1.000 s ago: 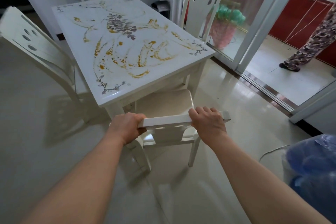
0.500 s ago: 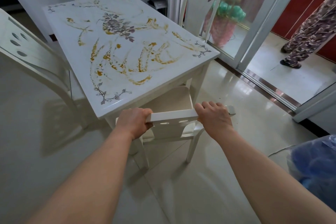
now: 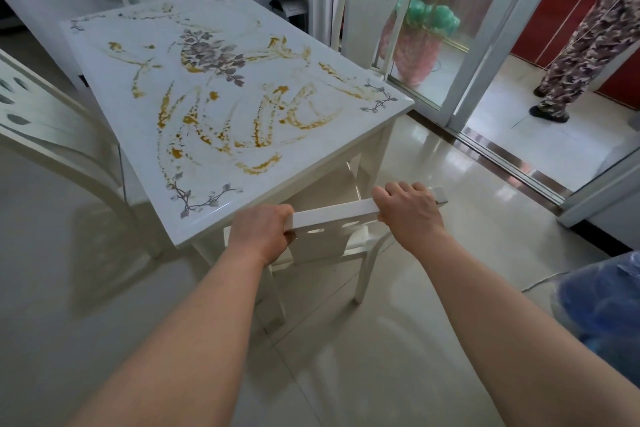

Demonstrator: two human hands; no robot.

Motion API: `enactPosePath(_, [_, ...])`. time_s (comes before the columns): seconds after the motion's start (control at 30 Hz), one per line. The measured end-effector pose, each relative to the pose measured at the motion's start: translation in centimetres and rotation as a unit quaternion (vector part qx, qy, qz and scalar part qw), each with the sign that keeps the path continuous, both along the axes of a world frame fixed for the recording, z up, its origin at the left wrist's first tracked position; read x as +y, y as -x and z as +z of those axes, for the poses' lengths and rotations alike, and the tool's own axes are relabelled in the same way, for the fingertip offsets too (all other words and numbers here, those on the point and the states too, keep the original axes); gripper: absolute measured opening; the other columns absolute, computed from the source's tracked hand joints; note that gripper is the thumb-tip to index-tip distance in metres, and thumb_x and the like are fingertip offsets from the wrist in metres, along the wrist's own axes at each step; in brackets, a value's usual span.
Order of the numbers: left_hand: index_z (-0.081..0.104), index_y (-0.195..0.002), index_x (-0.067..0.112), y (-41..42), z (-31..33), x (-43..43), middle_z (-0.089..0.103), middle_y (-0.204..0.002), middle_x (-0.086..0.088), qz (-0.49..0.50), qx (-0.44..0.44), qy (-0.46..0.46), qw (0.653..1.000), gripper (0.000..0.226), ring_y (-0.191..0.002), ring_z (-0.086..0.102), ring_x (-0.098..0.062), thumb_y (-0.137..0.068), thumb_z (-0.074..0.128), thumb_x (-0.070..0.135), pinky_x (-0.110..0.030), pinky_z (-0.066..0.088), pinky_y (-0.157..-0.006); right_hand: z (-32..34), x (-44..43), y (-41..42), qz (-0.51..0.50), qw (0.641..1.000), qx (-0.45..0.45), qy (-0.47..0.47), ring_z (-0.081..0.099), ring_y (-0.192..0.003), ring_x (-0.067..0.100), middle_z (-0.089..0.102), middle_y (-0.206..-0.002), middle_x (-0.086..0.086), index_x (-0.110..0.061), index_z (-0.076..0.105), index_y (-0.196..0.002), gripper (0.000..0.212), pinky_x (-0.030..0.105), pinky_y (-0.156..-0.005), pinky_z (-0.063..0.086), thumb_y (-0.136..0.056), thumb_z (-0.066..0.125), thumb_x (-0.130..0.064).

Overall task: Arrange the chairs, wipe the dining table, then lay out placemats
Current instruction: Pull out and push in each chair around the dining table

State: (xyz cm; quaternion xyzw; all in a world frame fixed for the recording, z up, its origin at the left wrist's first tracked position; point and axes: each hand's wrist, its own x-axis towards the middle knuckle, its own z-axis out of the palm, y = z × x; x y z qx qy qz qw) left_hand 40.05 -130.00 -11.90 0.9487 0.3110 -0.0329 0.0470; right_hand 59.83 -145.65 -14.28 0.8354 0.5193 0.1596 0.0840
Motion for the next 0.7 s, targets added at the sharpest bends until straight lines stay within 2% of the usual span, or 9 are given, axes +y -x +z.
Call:
enactPosePath(0.17, [0.058,-0.114,0.031,-1.9,0.0,-1.0,0.065,-0.104,0.002,0.016,0.0,-0.002,1.0,0.026,-0.098,0.06,-0.023,-0.09,0.055,0.041,-0.03,0.042,-0.074,0.3,-0.2,-2.4,0.0,0.999,0.021,0.028,0.059,-0.069,0.023,0.059,-0.075,-0.001,-0.021,0.054,-0.088,0.036,0.033,-0.064,0.04,-0.063,0.079,-0.012])
enactPosePath(0.5, [0.06,-0.114,0.036,-5.7,0.4,-2.9,0.066,-0.105,0.006,0.071,0.006,-0.001,0.997,0.027,-0.099,0.06,-0.019,-0.088,0.058,0.044,-0.031,0.046,-0.079,1.0,-0.5,-7.5,0.068,0.996,0.042,0.027,0.055,-0.056,0.022,0.055,-0.063,-0.001,-0.02,0.054,-0.077,0.043,0.031,-0.054,0.036,-0.051,0.087,-0.011])
enactPosePath(0.63, [0.062,-0.108,0.037,-6.7,0.7,-3.5,0.067,-0.102,0.008,0.1,0.005,0.025,0.995,0.023,-0.096,0.061,-0.018,-0.086,0.061,0.041,-0.032,0.049,-0.078,1.2,-0.5,-8.7,0.1,0.991,0.079,0.037,0.057,-0.072,0.026,0.057,-0.077,0.002,-0.019,0.052,-0.086,0.023,0.034,-0.066,0.037,-0.075,0.069,-0.009])
enactPosePath(0.7, [0.062,-0.107,0.036,-6.9,0.8,-3.5,0.066,-0.102,0.009,0.114,0.015,0.028,0.993,0.023,-0.097,0.061,-0.018,-0.085,0.062,0.041,-0.032,0.049,-0.077,1.2,-0.5,-8.7,0.108,0.989,0.101,0.032,0.056,-0.072,0.027,0.055,-0.076,0.002,-0.019,0.049,-0.084,0.024,0.037,-0.07,0.039,-0.074,0.066,-0.005])
